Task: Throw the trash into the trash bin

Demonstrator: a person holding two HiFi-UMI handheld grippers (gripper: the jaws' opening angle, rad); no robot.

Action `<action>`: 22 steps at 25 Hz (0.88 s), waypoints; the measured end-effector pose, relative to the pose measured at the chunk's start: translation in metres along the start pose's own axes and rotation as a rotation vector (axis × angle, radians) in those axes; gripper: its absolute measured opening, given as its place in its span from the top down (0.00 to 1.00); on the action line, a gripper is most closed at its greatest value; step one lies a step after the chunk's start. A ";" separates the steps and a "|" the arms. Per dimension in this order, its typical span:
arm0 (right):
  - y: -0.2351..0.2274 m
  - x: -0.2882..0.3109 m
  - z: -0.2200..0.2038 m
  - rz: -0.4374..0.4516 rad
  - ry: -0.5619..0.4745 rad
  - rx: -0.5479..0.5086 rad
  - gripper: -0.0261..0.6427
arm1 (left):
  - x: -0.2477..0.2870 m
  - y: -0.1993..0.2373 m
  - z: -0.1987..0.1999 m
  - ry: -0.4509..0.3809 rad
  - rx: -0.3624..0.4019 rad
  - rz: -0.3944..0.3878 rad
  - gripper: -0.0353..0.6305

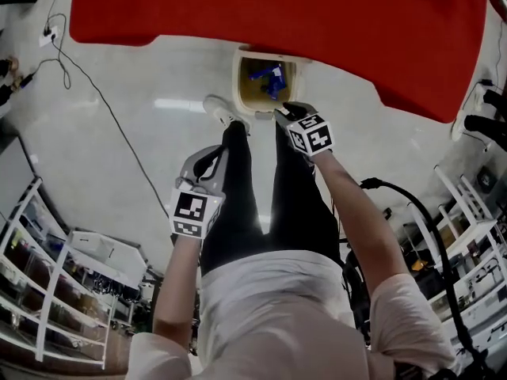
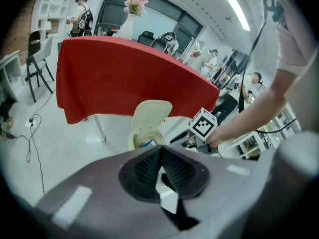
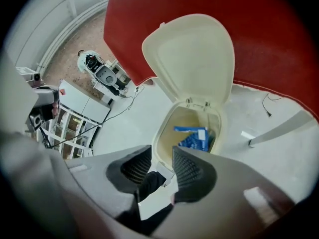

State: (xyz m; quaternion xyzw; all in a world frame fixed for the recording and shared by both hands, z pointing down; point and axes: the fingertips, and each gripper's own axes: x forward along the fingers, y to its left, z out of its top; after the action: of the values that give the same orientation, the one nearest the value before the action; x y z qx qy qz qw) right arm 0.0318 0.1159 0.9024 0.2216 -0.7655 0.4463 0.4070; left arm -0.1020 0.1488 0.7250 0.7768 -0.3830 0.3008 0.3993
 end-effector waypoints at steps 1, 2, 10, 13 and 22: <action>0.003 -0.002 0.001 0.001 -0.002 -0.001 0.76 | -0.003 -0.001 -0.001 0.001 0.001 -0.001 0.94; 0.006 -0.005 0.002 0.002 -0.004 -0.003 0.76 | -0.006 -0.001 -0.001 0.001 0.003 -0.001 0.94; 0.032 -0.050 0.024 0.005 -0.023 -0.075 0.77 | -0.031 -0.001 0.023 -0.031 0.009 0.020 0.94; 0.048 -0.075 0.024 0.002 -0.024 -0.106 0.80 | -0.049 -0.008 0.028 -0.036 0.016 0.021 0.94; 0.062 -0.141 0.062 -0.044 -0.110 -0.143 0.86 | -0.080 -0.019 0.057 -0.061 0.073 0.041 0.94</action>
State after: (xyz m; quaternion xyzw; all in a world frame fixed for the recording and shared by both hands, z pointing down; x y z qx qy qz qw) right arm 0.0425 0.0901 0.7385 0.2329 -0.8116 0.3683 0.3890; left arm -0.1189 0.1367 0.6272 0.7917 -0.3993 0.2989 0.3526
